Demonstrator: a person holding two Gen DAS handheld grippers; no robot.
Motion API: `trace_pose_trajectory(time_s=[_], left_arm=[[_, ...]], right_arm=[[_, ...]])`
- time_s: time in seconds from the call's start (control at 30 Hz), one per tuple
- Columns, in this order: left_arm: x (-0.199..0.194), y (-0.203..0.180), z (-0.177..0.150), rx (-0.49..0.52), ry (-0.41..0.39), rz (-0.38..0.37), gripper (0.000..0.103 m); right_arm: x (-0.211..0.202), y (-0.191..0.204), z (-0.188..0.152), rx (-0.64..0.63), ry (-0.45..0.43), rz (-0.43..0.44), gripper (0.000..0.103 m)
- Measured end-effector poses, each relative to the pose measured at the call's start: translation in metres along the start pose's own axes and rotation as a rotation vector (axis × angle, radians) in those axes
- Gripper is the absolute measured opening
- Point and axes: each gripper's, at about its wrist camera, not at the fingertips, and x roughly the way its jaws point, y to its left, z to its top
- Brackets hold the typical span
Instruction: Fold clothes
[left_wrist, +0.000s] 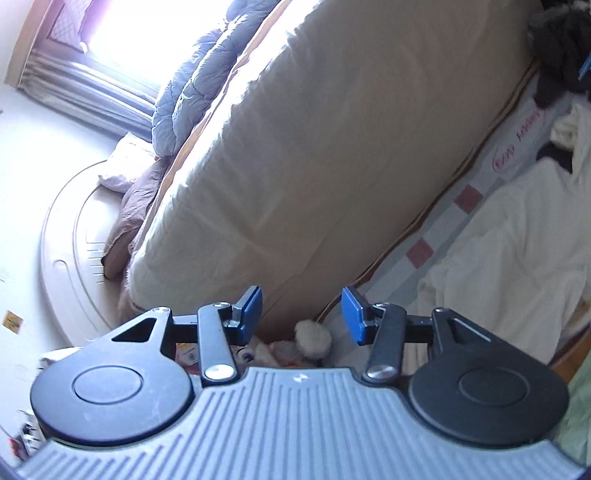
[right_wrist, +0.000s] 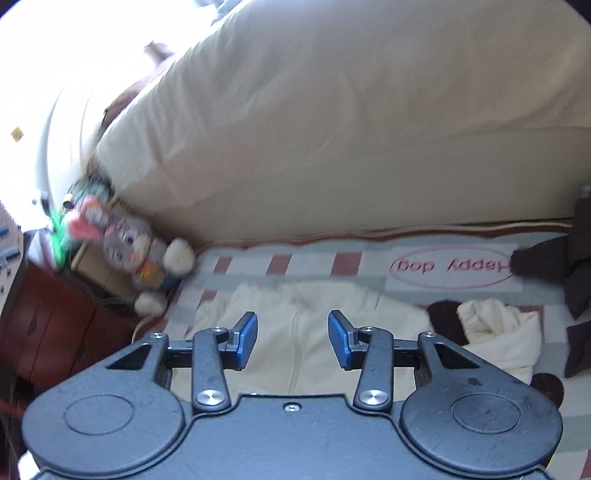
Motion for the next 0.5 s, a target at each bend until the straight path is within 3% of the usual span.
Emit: trace_pose_trajectory(time_s=[0.13,0.23,0.3,0.4,0.5], left_arm=[[0.055,-0.024,-0.017,-0.24,-0.09,-0.127,0.048],[0.115,-0.067,-0.049,-0.41,-0.147,-0.255,0.048],[0.169,-0.099,-0.071,-0.492,-0.109,-0.343,0.048],[0.262,-0.145,-0.1,-0.561,0.036,-0.393,0.048],[0.338,-0.167,-0.123,-0.607,0.135,-0.401,0.048]], right_arm=[[0.017,0.001,-0.007,-0.058,-0.091,-0.112,0.048],[0.051,-0.006,-0.026,-0.055,-0.088,-0.161,0.048],[0.082,-0.012,-0.033,-0.053,-0.047,-0.166,0.048],[0.134,-0.022,-0.031,-0.032,0.033,-0.189,0.048],[0.19,-0.04,-0.019,0.028,0.118,-0.197,0.05]])
